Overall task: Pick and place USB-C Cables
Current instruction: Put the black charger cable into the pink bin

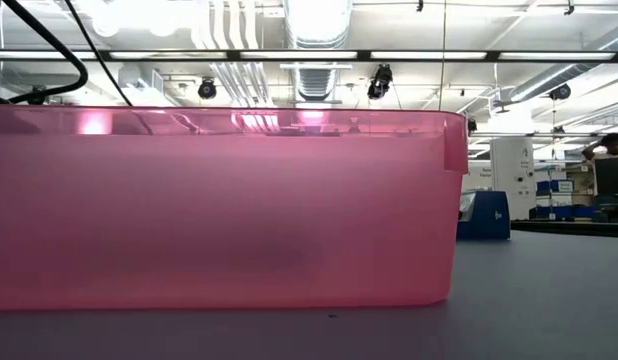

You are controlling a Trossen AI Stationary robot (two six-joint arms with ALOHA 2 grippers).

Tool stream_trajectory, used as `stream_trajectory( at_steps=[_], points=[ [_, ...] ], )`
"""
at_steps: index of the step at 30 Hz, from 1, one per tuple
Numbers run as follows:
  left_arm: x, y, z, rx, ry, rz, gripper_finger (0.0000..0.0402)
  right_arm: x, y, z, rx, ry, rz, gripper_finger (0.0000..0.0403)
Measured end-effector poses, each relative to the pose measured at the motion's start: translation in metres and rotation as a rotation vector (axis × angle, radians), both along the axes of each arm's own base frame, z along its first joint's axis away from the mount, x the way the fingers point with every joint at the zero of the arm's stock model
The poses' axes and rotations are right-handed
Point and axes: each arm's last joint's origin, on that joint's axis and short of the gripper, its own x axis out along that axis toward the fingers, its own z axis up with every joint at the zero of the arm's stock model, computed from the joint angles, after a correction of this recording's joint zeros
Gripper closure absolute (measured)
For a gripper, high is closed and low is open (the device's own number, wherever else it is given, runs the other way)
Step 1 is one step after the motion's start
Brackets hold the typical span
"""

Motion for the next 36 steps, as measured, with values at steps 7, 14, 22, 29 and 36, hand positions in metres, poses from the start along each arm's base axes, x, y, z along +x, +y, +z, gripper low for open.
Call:
stream_trajectory(
  at_steps=[7, 14, 22, 29, 36],
  points=[
    [0.006, -0.004, 0.012, -0.003, -0.068, -0.044, 0.0385, 0.000, 0.000, 0.000, 0.019, -0.003, -0.002, 0.0234],
    [0.011, -0.005, 0.035, 0.026, -0.166, -0.086, 0.0386, 0.000, 0.000, 0.000, 0.019, -0.003, -0.002, 0.0234],
    [0.009, -0.003, 0.073, 0.026, -0.234, -0.129, 0.0387, 0.000, 0.000, 0.000, 0.019, -0.003, -0.002, 0.0234],
    [0.011, 0.000, 0.111, 0.075, -0.445, -0.223, 0.0388, 0.000, 0.000, 0.000, 0.019, -0.004, -0.002, 0.0234],
    [0.016, 0.003, 0.138, 0.168, -0.589, -0.275, 0.0388, 0.000, 0.000, 0.000, 0.018, -0.003, -0.002, 0.0234]
  ],
)
